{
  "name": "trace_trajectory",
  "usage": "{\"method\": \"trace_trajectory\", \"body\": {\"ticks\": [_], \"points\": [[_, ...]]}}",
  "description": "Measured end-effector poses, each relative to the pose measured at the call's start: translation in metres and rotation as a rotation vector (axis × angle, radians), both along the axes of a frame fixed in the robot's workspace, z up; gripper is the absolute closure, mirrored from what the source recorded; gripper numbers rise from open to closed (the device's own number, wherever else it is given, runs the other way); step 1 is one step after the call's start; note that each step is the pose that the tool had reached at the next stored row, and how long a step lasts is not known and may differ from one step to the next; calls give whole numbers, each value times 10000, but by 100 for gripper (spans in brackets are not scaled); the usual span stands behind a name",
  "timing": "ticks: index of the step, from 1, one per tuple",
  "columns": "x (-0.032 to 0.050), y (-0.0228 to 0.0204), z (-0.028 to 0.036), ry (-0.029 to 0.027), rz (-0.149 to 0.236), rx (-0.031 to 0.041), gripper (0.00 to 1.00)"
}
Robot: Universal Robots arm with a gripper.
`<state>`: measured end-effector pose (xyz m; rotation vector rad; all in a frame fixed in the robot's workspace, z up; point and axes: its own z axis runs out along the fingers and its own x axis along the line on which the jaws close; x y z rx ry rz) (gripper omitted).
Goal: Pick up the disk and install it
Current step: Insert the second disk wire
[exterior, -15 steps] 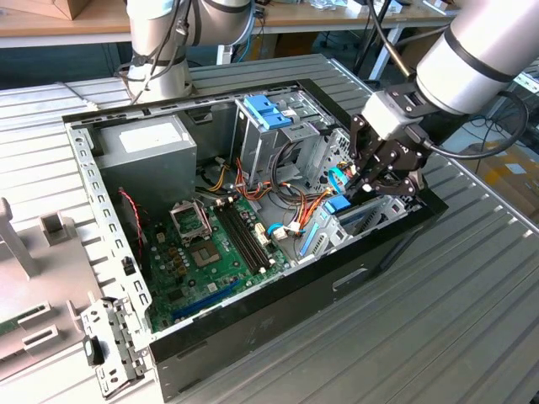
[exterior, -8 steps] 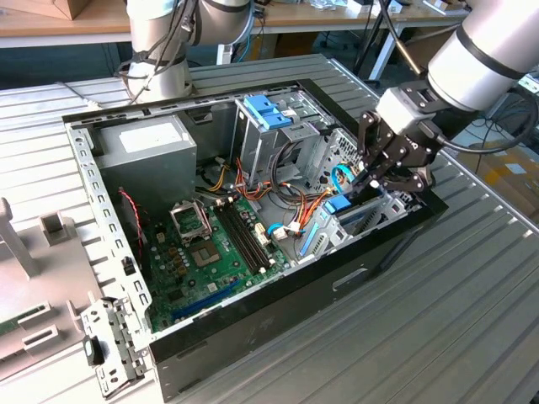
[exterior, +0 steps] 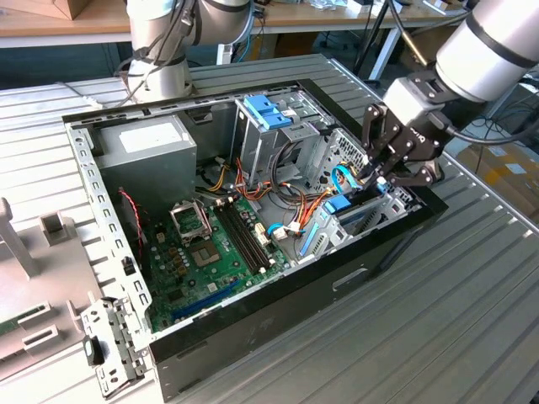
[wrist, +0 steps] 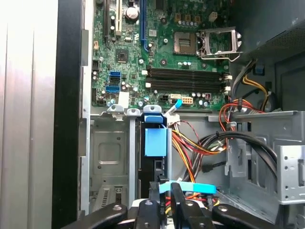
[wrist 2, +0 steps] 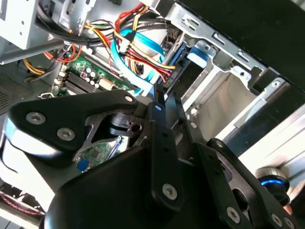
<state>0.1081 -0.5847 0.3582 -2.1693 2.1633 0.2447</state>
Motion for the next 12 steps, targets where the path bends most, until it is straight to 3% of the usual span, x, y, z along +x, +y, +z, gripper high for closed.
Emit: {"method": "trace_trajectory", "body": {"ticks": [3,5,7,12], "points": [[0,8,-5,6,0,122,77],[0,8,-18,25,0,173,89],[1,8,-38,58,-1,214,89],[2,2,-99,136,-2,240,89]]}}
